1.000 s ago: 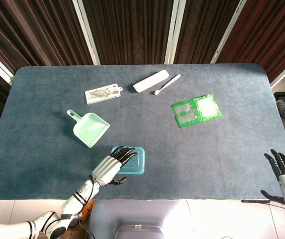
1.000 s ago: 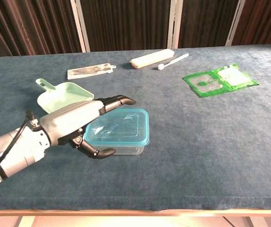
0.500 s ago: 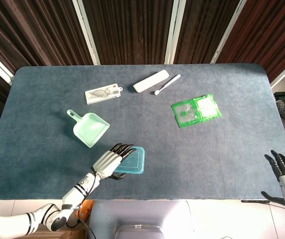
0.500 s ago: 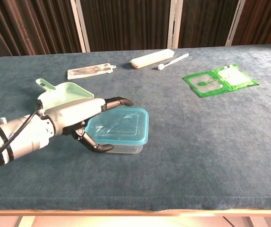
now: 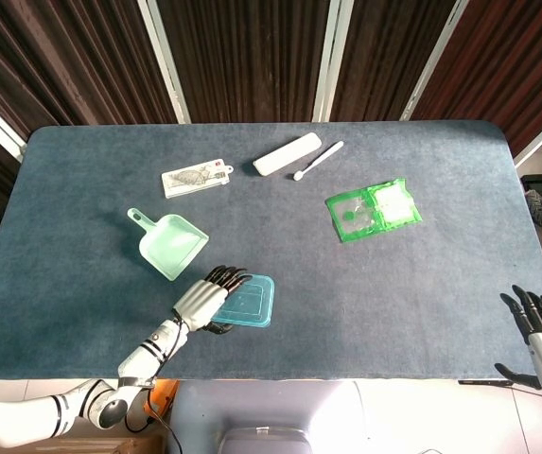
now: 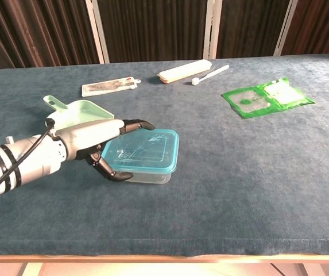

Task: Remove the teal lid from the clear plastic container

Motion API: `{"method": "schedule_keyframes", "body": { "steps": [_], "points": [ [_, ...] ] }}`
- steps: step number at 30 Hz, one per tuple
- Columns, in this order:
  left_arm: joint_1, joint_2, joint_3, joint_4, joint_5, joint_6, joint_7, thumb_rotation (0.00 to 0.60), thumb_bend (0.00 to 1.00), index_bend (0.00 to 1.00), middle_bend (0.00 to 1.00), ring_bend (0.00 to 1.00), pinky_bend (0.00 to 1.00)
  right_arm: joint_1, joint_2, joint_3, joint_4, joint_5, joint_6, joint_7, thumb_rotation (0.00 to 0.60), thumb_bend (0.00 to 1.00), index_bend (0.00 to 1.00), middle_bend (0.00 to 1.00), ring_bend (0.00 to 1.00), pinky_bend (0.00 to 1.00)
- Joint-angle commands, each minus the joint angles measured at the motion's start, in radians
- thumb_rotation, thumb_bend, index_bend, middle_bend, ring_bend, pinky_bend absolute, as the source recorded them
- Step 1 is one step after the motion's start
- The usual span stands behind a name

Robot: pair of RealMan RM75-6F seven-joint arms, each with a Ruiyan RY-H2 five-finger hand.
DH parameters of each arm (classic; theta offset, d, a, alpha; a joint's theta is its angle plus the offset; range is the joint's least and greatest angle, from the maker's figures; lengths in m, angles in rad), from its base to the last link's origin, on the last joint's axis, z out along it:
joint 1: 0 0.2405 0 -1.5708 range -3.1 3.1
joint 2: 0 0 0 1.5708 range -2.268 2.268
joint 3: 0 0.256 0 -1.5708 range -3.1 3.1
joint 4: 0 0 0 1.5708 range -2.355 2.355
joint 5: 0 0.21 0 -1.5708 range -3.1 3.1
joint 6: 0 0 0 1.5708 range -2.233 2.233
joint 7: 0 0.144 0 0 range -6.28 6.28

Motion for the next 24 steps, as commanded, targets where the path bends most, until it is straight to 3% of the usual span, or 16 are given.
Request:
{"method": "schedule_keyframes", "body": {
  "steps": [1, 4, 8, 13, 18, 24],
  "points": [
    [0.001, -0.006, 0.006, 0.003, -0.006, 0.014, 0.008, 0.6, 0.28, 0.0, 0.07, 0.01, 0.01, 0.002, -0.001, -0.001, -0.001, -0.004, -0.002, -0.004, 0.6, 0.18, 0.0, 0.0, 0.0, 0.0],
    [0.006, -0.012, 0.012, 0.0, -0.003, 0.034, 0.01, 0.6, 0.28, 0.0, 0.28, 0.15, 0.11, 0.007, -0.007, 0.0, -0.002, -0.009, -0.002, -0.009, 0.6, 0.18, 0.0, 0.0, 0.0, 0.0],
    [0.009, -0.021, 0.025, -0.005, -0.001, 0.051, 0.023, 0.6, 0.28, 0.0, 0.46, 0.33, 0.32, 0.042, -0.023, 0.012, -0.012, -0.041, -0.02, -0.037, 0.6, 0.18, 0.0, 0.0, 0.0, 0.0],
    [0.02, -0.043, 0.048, -0.016, 0.018, 0.086, 0.046, 0.6, 0.28, 0.0, 0.54, 0.39, 0.46, 0.133, -0.056, 0.04, -0.018, -0.086, -0.099, -0.092, 0.6, 0.18, 0.01, 0.0, 0.0, 0.0],
    [0.032, -0.072, 0.065, -0.026, 0.029, 0.116, 0.06, 0.6, 0.28, 0.0, 0.56, 0.4, 0.49, 0.253, -0.133, 0.055, 0.02, -0.14, -0.215, -0.081, 0.6, 0.18, 0.21, 0.0, 0.0, 0.0],
    [0.036, -0.109, 0.07, -0.009, 0.027, 0.137, 0.095, 0.6, 0.28, 0.0, 0.57, 0.41, 0.52, 0.369, -0.3, 0.058, 0.191, -0.211, -0.268, 0.031, 0.6, 0.23, 0.4, 0.0, 0.0, 0.0]
  ]
}}
